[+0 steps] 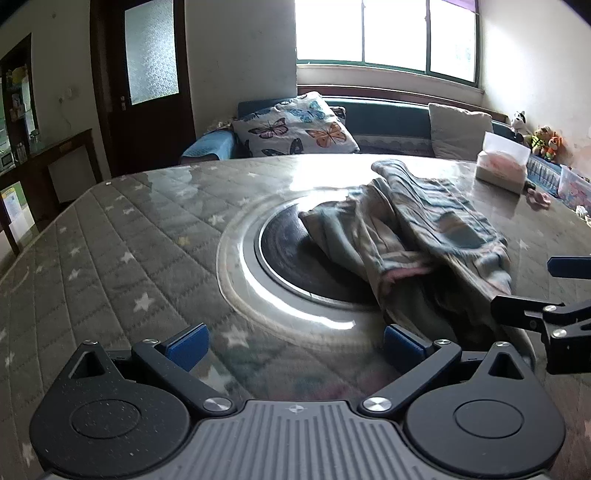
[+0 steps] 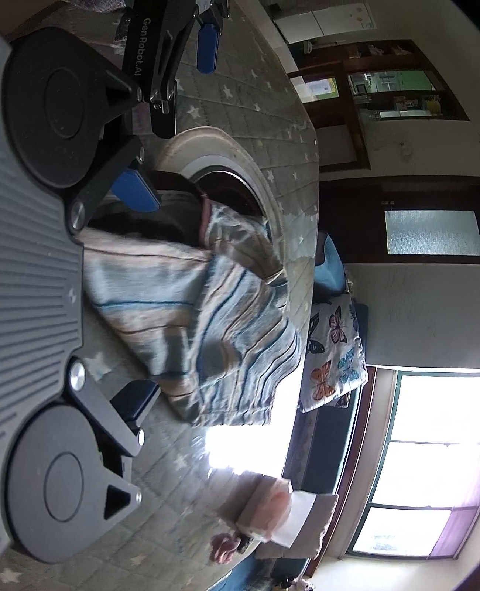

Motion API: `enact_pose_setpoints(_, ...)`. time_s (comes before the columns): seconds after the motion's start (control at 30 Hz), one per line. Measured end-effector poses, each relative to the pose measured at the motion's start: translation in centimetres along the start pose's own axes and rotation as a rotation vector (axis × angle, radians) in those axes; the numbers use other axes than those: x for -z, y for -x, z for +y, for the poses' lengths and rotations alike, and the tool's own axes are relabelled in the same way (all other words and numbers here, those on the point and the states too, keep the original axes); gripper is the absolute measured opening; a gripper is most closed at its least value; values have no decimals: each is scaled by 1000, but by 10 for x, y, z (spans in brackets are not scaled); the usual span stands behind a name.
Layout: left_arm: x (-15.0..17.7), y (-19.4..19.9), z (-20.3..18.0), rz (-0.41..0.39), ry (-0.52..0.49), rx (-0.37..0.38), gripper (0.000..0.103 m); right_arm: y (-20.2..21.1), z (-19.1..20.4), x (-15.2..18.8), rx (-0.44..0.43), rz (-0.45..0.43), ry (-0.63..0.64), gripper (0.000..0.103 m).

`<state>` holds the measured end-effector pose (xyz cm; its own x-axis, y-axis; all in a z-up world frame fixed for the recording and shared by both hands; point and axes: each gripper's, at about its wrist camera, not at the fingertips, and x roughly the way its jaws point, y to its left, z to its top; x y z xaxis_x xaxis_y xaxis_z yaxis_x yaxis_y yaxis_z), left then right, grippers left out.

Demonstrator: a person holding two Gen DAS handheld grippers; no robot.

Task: Fold clothes
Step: 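Reach both grippers toward the crumpled striped shirt on the table, then grasp the shirt edge with the left gripper while the right gripper grasps another edge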

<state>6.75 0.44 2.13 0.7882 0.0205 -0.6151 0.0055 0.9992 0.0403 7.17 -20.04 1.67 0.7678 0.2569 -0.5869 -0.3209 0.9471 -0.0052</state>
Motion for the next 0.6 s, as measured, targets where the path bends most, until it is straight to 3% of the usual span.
enact_pose_setpoints(0.27,-27,-17,7,-9,-10,-14,91,-29,-1,-31,-24,11,20,87)
enact_pose_setpoints(0.6,-76,-46,-6,-47,-54,42,77,-69,-4,-49,-65,53,25,68)
